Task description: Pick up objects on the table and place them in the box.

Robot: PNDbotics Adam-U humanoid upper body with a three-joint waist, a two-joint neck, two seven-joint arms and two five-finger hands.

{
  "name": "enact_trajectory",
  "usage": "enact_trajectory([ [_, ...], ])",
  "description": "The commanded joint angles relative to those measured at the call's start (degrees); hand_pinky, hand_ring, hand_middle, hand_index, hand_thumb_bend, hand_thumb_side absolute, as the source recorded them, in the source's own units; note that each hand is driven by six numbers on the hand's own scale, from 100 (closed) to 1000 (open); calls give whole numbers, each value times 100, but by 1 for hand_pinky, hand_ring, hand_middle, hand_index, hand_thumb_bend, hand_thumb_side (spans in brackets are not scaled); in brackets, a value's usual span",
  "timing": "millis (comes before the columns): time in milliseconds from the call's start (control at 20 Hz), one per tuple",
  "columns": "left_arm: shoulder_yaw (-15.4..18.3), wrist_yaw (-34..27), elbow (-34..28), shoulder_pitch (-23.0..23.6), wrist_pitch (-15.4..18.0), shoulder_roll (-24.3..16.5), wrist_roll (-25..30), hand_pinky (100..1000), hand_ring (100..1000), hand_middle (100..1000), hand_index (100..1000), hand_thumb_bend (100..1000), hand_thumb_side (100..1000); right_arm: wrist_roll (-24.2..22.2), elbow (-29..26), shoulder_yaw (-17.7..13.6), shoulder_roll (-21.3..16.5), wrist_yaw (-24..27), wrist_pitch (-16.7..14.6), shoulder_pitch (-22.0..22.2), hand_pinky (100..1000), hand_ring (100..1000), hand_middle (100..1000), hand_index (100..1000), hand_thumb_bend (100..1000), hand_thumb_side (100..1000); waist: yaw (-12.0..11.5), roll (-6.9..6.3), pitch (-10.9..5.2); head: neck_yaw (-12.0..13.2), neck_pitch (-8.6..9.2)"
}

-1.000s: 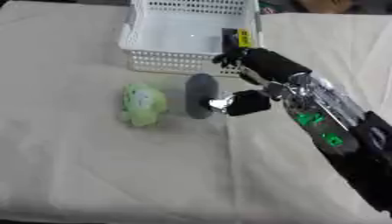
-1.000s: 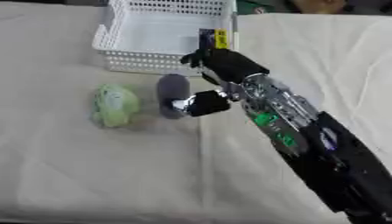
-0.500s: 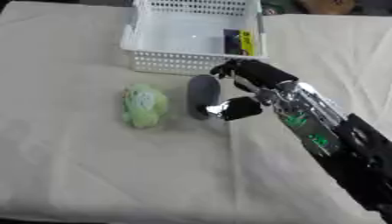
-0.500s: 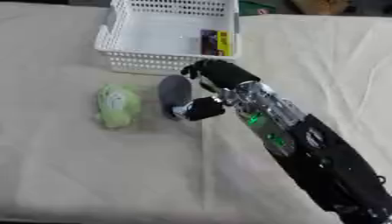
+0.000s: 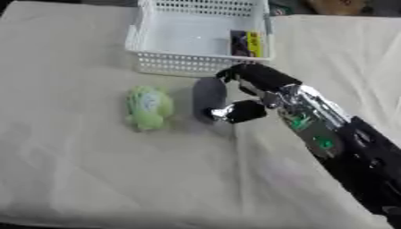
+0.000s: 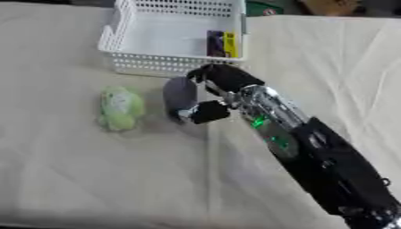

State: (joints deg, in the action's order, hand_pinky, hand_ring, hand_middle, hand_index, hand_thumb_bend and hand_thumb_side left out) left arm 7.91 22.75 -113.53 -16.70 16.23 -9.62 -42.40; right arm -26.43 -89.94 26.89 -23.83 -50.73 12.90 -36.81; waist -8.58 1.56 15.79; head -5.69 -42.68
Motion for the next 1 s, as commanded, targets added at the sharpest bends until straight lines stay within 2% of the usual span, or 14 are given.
enact_trajectory([
  [50,-22,6,-106,-79,9,-32,19,614,543,595,669,100,794,34,-16,-22,-11,28,-27,-111,920,914,781,928,570,819,-5,-9,-83,-18,65],
  [1000,-34,24,-106,-85,-9,-4,35,616,542,596,669,100,790,6,197,-40,43,698,50,-198,928,909,754,901,573,816,-56,-20,-23,-50,111],
])
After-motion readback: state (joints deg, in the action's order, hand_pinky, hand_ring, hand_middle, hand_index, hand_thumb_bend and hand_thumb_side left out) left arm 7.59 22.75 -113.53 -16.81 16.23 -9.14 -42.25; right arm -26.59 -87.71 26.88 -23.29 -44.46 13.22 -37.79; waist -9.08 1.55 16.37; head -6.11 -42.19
